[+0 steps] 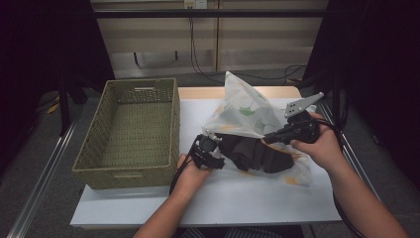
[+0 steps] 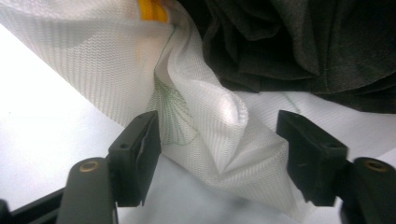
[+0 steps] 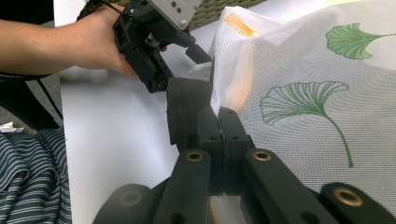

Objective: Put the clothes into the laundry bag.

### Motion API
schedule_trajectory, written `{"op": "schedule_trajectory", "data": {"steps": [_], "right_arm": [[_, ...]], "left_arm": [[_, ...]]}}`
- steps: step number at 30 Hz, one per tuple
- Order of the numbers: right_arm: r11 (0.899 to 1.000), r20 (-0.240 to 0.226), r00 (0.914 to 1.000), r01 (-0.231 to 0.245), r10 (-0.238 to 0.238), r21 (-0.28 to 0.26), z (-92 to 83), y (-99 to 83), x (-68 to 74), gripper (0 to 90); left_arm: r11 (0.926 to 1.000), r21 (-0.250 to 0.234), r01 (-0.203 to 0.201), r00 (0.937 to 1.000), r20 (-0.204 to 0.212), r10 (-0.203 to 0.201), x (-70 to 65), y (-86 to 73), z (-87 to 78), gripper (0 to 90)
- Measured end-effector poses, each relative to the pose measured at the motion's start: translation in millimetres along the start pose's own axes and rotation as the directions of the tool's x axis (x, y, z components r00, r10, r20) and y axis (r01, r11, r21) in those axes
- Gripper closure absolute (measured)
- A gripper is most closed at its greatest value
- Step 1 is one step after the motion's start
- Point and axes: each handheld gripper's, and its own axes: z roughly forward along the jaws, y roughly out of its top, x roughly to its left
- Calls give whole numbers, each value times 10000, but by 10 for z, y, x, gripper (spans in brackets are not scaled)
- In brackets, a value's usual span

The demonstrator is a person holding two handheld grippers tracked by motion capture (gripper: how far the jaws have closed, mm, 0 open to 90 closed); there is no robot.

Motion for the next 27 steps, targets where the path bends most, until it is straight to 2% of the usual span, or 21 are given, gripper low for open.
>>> {"op": "schedule_trajectory", "data": {"steps": [3,4,7,9,10,11,12,15,17,18,19,27], "right_arm": [[10000,17,10000,6,-6,4,3,-3,1,900],[10000,13,10000,22,-22,0,2,-2,0,900],[10000,19,10000,-4,4,4,2,0,4,900],[10000,26,10000,13,-14,18,4,-2,5,900],[10000,19,10000,25,-25,24,6,-3,4,900],[10000,5,10000,12,-12,22,8,-3,4,900],[10000,15,10000,-9,9,19,11,-2,5,900],[10000,13,10000,39,-39,27,9,4,10,900],[10000,9,10000,42,-42,20,8,6,9,900],[10000,29,10000,30,-30,19,10,6,10,900],[10000,29,10000,21,-21,35,9,5,11,900],[10000,26,10000,16,-16,68,17,-4,13,900]], "left_arm": [[10000,77,58,10000,68,-59,7,1,-11,440],[9999,69,127,9998,136,-128,5,2,-17,502],[9998,44,199,9974,686,-201,9,-2,-71,692],[9998,-108,153,9968,781,-144,-14,-5,-128,827],[10000,-26,-5,9973,733,7,-26,0,-155,856],[9999,-134,61,9969,786,-50,-54,-2,-168,868],[9997,-75,-245,9967,772,250,-60,-1,-194,874],[9989,-363,-309,9957,862,339,-113,-13,-279,880],[9982,-394,-453,9944,932,488,-143,-27,-348,881],[9973,-575,-457,9947,898,507,-164,-42,-373,881],[9969,-472,-625,9931,962,668,-168,-54,-415,881],[9938,-701,-864,9852,1422,956,-310,-185,-572,881]]}}
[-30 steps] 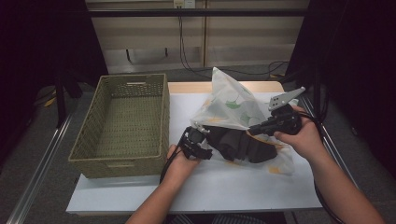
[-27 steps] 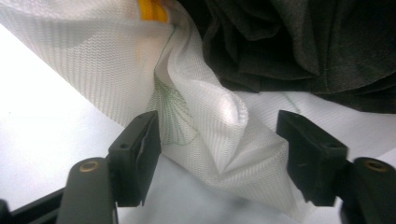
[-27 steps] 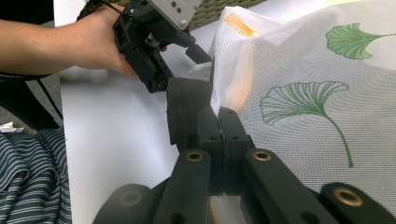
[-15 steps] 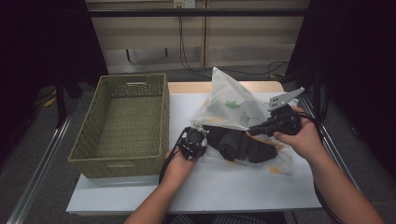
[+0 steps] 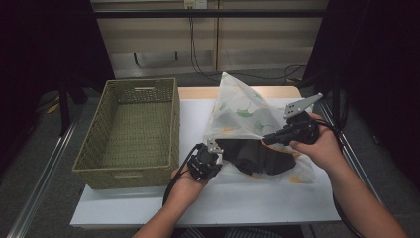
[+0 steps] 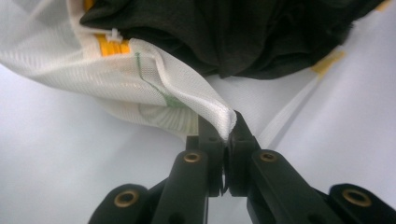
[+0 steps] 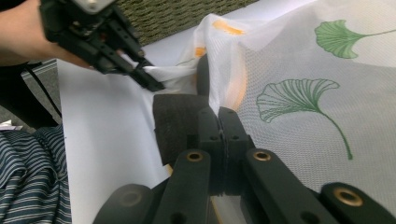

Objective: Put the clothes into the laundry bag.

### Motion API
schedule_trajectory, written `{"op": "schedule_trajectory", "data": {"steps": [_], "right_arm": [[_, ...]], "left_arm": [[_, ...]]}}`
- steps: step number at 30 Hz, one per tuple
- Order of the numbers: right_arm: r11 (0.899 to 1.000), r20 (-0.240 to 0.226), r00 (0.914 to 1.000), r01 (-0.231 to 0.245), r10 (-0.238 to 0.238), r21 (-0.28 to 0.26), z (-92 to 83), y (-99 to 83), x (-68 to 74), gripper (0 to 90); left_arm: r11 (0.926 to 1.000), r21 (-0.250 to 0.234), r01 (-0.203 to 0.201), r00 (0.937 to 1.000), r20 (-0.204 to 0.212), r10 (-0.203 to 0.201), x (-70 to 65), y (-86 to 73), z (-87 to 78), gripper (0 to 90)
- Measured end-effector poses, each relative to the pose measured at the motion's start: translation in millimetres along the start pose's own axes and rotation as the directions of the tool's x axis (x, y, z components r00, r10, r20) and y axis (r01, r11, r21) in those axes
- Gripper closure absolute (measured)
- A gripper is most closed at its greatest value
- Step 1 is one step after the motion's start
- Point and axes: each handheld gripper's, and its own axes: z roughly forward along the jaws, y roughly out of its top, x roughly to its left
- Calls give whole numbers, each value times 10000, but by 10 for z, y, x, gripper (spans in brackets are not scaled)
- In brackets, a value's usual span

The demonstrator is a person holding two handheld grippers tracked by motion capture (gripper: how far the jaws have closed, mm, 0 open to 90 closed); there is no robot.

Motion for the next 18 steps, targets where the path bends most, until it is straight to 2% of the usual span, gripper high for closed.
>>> {"op": "schedule_trajectory", "data": {"steps": [2,6,7,8,11,12,15,18], "right_arm": [[10000,10,10000,23,-23,59,1,-2,1,900],[9999,45,10000,-5,4,159,-6,-3,12,900],[9999,51,10000,-1,0,163,-5,-4,13,900],[9998,53,10000,-17,16,180,-3,-6,14,900],[9997,156,9999,-15,11,248,0,-11,14,900],[9996,150,9999,-31,27,264,1,-13,14,900],[9997,119,9999,-69,66,248,12,-14,16,900],[9995,197,9998,-8,2,327,20,-11,18,900]], "left_arm": [[9999,27,-170,9998,58,169,-29,-22,-37,881],[9997,-186,-156,9996,247,161,-74,-92,-89,881],[9995,-134,-294,9990,325,298,-75,-107,-102,880],[9996,-148,-239,9990,369,244,-93,-125,-110,880],[9991,-40,-424,9975,572,425,-125,-161,-147,880],[9993,-83,-367,9982,476,371,-150,-173,-151,880],[9983,120,-567,9965,614,558,-191,-185,-162,880],[9967,142,-800,9929,890,784,-241,-189,-155,880]]}}
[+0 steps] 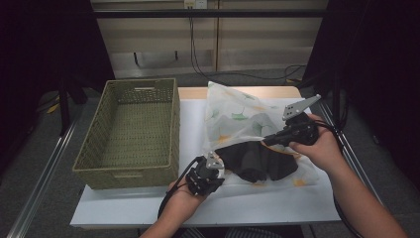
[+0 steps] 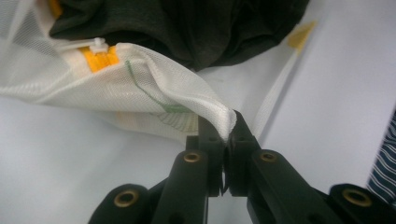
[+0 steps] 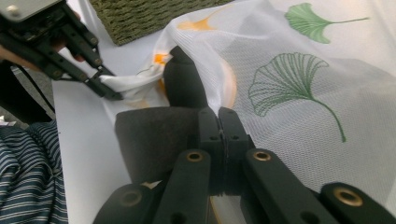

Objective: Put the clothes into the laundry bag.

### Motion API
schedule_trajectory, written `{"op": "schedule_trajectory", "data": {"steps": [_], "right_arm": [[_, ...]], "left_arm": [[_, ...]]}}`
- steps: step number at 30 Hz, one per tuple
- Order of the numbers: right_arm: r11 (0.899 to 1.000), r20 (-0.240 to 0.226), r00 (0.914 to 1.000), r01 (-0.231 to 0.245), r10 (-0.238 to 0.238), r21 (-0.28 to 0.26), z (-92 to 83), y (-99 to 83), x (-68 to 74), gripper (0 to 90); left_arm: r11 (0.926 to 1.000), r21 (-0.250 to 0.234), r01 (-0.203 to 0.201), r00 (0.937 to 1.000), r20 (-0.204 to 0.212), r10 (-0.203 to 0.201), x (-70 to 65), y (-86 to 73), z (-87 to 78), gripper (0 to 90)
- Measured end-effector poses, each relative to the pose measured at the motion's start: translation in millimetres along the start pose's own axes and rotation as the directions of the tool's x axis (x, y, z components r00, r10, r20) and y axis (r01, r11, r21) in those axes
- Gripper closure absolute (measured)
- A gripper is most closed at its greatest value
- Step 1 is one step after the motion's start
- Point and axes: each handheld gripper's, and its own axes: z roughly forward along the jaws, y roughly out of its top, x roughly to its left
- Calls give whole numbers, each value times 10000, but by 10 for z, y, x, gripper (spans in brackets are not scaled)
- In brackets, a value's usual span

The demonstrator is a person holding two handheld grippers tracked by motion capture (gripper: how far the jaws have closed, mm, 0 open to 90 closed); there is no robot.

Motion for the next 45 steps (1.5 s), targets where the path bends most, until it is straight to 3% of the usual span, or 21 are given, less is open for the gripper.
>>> {"op": "schedule_trajectory", "data": {"steps": [3,6,14,19,27,31,35,39,43,45], "right_arm": [[10000,33,10000,-12,12,19,3,4,-3,900],[10000,71,10000,-2,1,69,9,2,-3,900],[10000,-26,10000,-37,37,78,20,8,4,900],[10000,-52,10000,55,-54,71,29,23,12,900],[10000,64,10000,55,-55,60,31,30,22,900],[10000,28,10000,42,-42,52,24,23,23,900],[10000,6,10000,65,-65,3,22,12,23,900],[10000,-15,10000,25,-25,28,16,3,23,900],[10000,-30,10000,85,-85,-8,20,8,23,900],[10000,-15,10000,83,-83,-4,22,9,30,900]], "left_arm": [[9999,37,-150,9998,139,149,-29,-1,0,880],[10000,9,42,9998,199,-42,-16,-13,-10,862],[9946,-981,341,9965,797,-263,-27,72,-185,542],[9885,-1508,55,9978,663,46,-88,187,-298,437],[9768,-2137,108,9989,462,-10,-130,432,-301,350],[9785,-2064,-14,9984,552,131,-162,531,-256,337],[9773,-2102,258,9973,725,-107,-135,599,-168,323],[9781,-2057,323,9978,626,-198,-146,676,-93,302],[9858,-1647,325,9990,371,-267,-169,741,22,284],[9857,-1640,380,9991,240,-346,-153,756,75,269]]}}
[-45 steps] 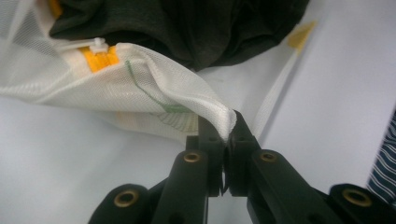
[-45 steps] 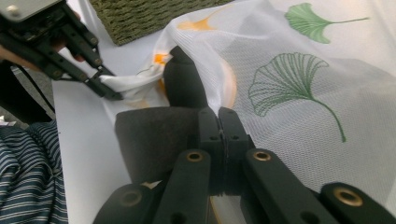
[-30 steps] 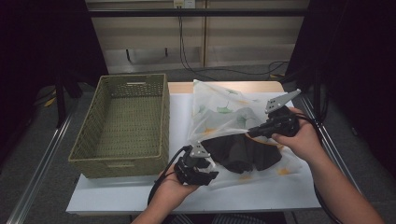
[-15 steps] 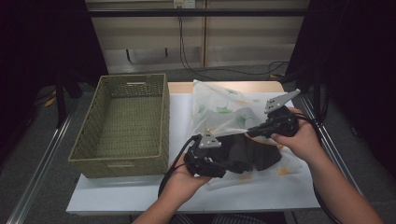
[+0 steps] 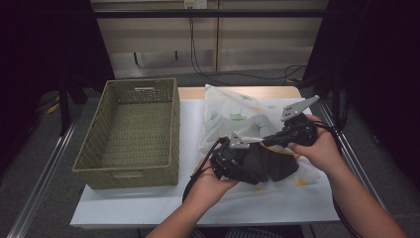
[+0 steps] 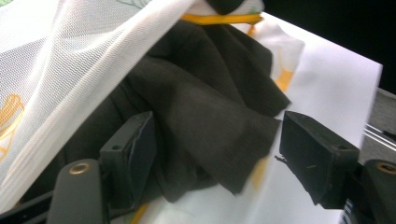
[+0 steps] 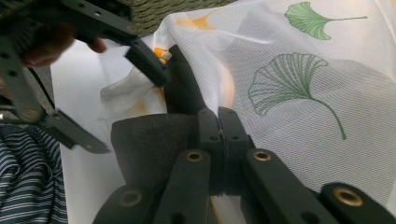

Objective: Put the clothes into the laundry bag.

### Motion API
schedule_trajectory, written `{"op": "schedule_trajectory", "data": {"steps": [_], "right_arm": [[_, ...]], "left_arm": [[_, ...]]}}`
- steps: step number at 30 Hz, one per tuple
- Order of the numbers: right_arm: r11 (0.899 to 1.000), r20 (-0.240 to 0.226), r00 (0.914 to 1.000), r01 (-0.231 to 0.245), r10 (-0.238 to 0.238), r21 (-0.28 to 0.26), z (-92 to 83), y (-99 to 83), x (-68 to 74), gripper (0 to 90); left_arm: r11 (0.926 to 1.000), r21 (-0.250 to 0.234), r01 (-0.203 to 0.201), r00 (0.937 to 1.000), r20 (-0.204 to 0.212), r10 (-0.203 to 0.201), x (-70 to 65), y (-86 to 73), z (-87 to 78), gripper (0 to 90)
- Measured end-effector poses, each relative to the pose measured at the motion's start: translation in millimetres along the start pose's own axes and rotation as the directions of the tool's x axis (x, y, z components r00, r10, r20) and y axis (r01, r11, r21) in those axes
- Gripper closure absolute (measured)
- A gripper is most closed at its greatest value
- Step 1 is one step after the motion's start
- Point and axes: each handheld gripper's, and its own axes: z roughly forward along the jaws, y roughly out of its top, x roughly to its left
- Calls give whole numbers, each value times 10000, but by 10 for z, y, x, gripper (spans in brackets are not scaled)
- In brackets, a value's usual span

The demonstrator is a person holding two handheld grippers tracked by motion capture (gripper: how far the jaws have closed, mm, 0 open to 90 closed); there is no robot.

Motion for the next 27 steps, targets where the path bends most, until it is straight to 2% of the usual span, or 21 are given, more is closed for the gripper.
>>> {"op": "schedule_trajectory", "data": {"steps": [5,8,11,15,17,18,19,21,23,24,25,26,27], "right_arm": [[10000,-68,10000,-39,40,22,-3,-13,-4,900],[10000,-44,10000,-43,43,26,-2,-12,-1,900],[10000,-35,10000,-34,34,-13,4,-11,2,900],[10000,-57,10000,-21,21,-21,4,-17,1,900],[10000,-6,10000,-50,50,17,0,-20,1,900],[10000,-6,10000,-30,30,12,1,-21,0,900],[10000,-12,10000,-34,34,17,1,-21,1,900],[10000,-46,10000,-28,28,8,6,-21,0,900],[10000,-134,9999,1,-1,2,11,-17,0,900],[10000,-55,10000,10,-10,11,15,-14,4,900],[10000,-42,10000,11,-11,2,21,-11,6,900],[10000,-121,9999,-12,12,8,24,-9,8,900],[10000,-84,10000,18,-18,36,30,-8,10,900]], "left_arm": [[9996,186,235,9997,27,-235,45,-15,132,253],[9982,517,295,9995,45,-297,70,-36,212,251],[9971,754,139,9988,-475,-103,66,-87,302,252],[9957,918,80,9956,-935,6,95,-151,332,248],[9961,869,171,9947,-1023,-82,103,-173,324,249],[9956,932,34,9942,-1075,67,115,-178,304,248],[9963,859,99,9927,-1208,5,110,-184,287,248],[9957,916,-157,9897,-1406,285,139,-190,236,242],[9959,894,-129,9850,-1704,281,160,-198,206,235],[9952,953,-227,9851,-1674,385,184,-207,193,230],[9945,1016,-259,9824,-1817,442,195,-218,190,223],[9970,770,-75,9819,-1883,219,191,-235,208,223],[9966,822,-112,9802,-1962,272,198,-249,213,219]]}}
